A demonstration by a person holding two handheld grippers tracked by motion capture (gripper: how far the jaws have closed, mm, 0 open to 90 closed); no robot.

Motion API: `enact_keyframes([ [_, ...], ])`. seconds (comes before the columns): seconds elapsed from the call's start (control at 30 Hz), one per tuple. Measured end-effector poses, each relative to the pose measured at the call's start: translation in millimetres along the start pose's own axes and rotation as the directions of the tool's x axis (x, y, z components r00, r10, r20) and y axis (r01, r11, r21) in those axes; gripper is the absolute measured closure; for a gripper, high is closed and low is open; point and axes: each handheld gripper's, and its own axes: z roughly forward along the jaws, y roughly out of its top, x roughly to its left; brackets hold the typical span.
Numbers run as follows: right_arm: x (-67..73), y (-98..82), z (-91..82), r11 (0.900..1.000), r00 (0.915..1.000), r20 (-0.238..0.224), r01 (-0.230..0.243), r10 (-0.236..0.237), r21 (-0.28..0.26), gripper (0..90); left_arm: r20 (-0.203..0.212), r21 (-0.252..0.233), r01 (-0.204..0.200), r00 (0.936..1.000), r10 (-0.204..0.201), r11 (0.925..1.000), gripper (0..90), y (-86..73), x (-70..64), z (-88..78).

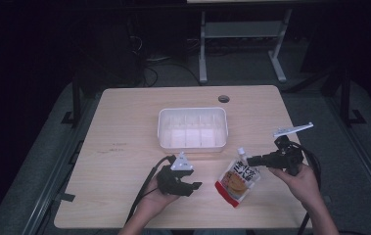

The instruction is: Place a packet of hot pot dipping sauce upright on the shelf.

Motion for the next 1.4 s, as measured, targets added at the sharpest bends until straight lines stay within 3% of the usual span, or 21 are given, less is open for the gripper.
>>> enact_keyframes([
  [0.1,10.9,7.1,-1.0,1.0,0.9994,0.033,0.005,-0.005,0.018,88.5,-0.016,-0.018,0.007,0.9998,-0.008,0.9998,45.5,-8.2,3.2,-10.5],
  [0.3,25.0,18.1,-3.3,0.999,0.9984,0.05,0.026,-0.027,0.025,88.6,-0.045,-0.025,0.02,0.9988,-0.021,0.9995,44.8,-21.3,9.8,-24.0],
  [0.67,34.1,34.2,-4.4,0.999,0.9959,0.089,0.018,-0.021,0.031,88.7,-0.094,-0.026,0.056,0.9938,-0.058,0.9981,39.4,-43.3,24.1,-41.9],
  [0.9,32.9,42.4,-6.3,1.0,0.9976,0.068,-0.013,0.013,0.003,88.7,-0.121,-0.037,0.075,0.9895,-0.079,0.9965,35.7,-62.0,31.6,-50.5],
  [1.07,37.8,52.4,-7.3,1.0,0.9975,0.07,-0.009,0.009,0.0,88.7,-0.123,-0.053,0.1,0.9867,-0.106,0.9935,35.1,-70.3,35.2,-54.4],
  [1.4,50.4,79.5,-9.6,1.0,0.9983,0.058,-0.007,0.008,-0.022,88.7,-0.133,-0.067,0.107,0.9844,-0.115,0.992,34.1,-74.8,38.5,-57.7],
])
